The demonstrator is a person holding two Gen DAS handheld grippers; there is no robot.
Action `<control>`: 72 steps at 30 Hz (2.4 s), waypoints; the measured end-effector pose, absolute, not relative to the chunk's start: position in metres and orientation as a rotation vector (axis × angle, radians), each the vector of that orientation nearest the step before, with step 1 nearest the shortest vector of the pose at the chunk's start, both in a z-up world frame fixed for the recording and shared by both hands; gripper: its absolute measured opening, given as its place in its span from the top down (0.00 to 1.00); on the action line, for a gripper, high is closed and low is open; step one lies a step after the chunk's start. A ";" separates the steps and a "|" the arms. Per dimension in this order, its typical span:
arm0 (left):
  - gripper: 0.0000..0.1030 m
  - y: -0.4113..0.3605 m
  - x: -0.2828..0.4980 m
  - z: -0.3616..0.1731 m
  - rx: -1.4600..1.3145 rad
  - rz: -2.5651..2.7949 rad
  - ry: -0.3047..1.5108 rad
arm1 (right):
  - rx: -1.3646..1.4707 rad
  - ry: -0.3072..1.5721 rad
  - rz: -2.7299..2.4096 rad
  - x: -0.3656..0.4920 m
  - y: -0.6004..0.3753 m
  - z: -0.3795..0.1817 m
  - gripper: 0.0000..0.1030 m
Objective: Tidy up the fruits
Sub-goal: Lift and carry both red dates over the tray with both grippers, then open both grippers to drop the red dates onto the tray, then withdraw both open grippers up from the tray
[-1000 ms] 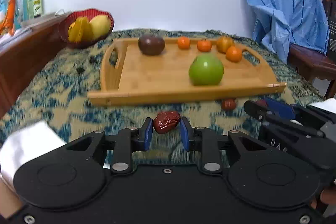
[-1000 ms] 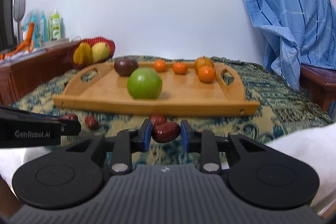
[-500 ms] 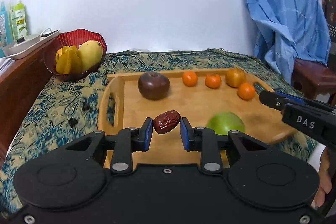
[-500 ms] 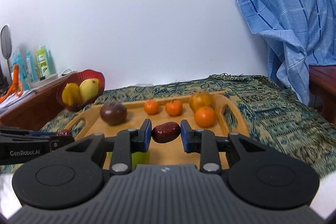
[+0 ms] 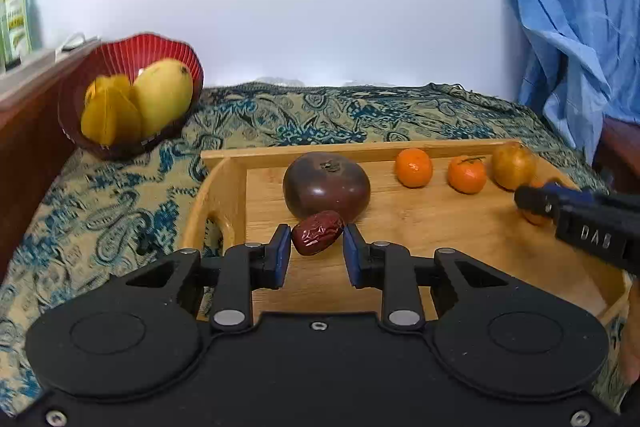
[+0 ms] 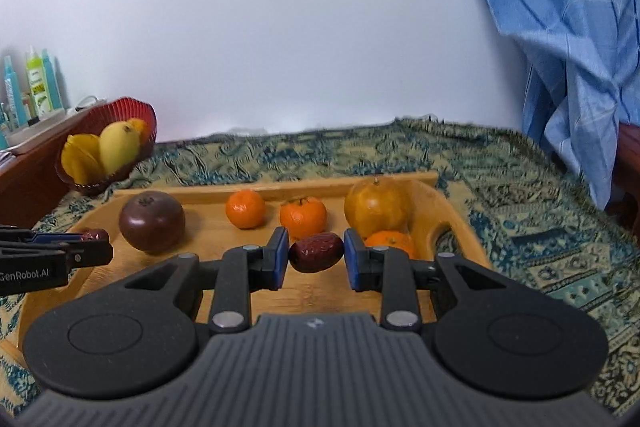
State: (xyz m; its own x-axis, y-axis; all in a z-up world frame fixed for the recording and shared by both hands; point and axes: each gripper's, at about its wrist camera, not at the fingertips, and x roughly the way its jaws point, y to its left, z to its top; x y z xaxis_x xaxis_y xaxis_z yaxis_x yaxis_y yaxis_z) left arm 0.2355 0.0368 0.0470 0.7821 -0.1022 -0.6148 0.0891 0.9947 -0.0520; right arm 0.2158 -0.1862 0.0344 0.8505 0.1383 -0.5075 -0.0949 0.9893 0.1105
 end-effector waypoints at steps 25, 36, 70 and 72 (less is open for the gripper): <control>0.74 0.033 0.246 0.027 -0.006 -0.091 0.702 | 0.046 0.638 0.098 0.242 -0.173 0.013 0.65; 0.74 0.035 0.247 0.023 -0.010 -0.079 0.715 | 0.053 0.645 0.092 0.242 -0.173 0.013 0.65; 0.11 0.035 0.196 0.045 -0.013 -0.076 0.647 | 0.072 0.451 0.098 0.180 -0.170 0.041 0.17; 0.06 0.033 0.185 0.047 -0.002 -0.083 0.621 | 0.079 0.427 0.108 0.168 -0.171 0.043 0.13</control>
